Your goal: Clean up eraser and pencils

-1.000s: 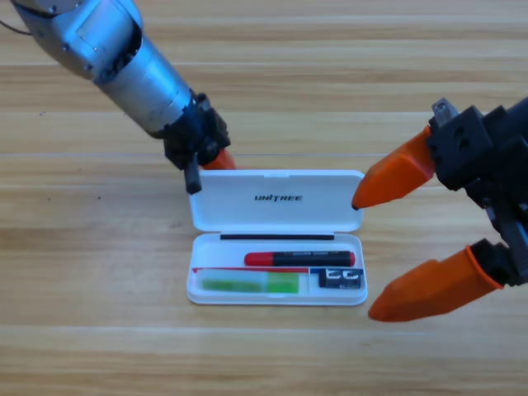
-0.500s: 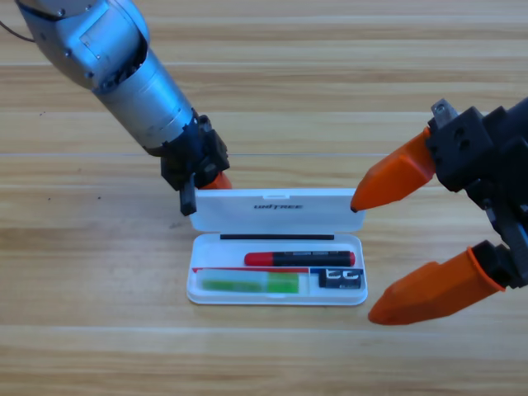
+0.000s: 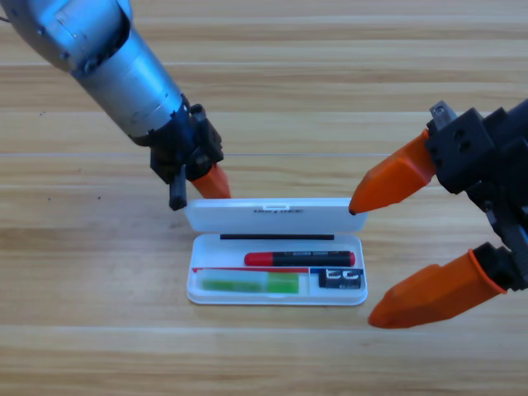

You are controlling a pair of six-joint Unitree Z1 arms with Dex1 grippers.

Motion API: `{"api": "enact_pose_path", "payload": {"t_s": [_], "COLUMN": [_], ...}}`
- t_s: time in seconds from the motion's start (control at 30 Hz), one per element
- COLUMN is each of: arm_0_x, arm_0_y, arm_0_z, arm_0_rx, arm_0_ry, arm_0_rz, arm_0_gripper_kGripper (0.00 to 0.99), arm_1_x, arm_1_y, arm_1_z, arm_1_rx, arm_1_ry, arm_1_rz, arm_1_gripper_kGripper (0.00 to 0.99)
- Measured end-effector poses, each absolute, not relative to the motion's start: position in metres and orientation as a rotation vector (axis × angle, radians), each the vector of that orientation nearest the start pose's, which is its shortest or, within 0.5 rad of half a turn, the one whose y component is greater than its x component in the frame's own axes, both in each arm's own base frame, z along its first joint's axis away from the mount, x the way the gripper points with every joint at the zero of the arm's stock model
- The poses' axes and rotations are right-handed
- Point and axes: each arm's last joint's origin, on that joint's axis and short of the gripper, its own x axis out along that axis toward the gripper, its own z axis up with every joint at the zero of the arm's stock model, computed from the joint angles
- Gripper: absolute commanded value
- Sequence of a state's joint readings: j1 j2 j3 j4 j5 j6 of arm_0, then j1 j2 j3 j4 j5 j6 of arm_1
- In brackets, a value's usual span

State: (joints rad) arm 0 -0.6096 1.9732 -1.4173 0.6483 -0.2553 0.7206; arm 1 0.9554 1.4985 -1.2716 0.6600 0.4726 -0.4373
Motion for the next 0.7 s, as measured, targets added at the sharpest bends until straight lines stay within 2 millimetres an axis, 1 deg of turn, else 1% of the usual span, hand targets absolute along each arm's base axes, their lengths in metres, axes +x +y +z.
{"api": "enact_pose_path", "payload": {"t_s": [0.13, 0.2, 0.3, 0.53, 0.7], "arm_0_x": [0.306, 0.301, 0.298, 0.291, 0.29], "arm_0_y": [-0.239, -0.24, -0.241, -0.238, -0.237], "arm_0_z": [0.263, 0.265, 0.262, 0.245, 0.239], "arm_0_rx": [0.803, 0.799, 0.801, 0.805, 0.805], "arm_0_ry": [0.862, 0.855, 0.859, 0.879, 0.871], "arm_0_rz": [-1.2, -1.216, -1.223, -1.231, -1.231], "arm_0_gripper_kGripper": [0.0, 0.0, 0.0, 0.0, 0.0], "arm_1_x": [0.139, 0.139, 0.139, 0.139, 0.139], "arm_1_y": [0.235, 0.235, 0.235, 0.236, 0.236], "arm_1_z": [0.371, 0.371, 0.371, 0.369, 0.369], "arm_1_rx": [-0.565, -0.565, -0.565, -0.566, -0.566], "arm_1_ry": [0.634, 0.634, 0.635, 0.64, 0.64], "arm_1_rz": [1.521, 1.521, 1.521, 1.521, 1.521], "arm_1_gripper_kGripper": [0.943, 0.943, 0.943, 0.943, 0.943]}}
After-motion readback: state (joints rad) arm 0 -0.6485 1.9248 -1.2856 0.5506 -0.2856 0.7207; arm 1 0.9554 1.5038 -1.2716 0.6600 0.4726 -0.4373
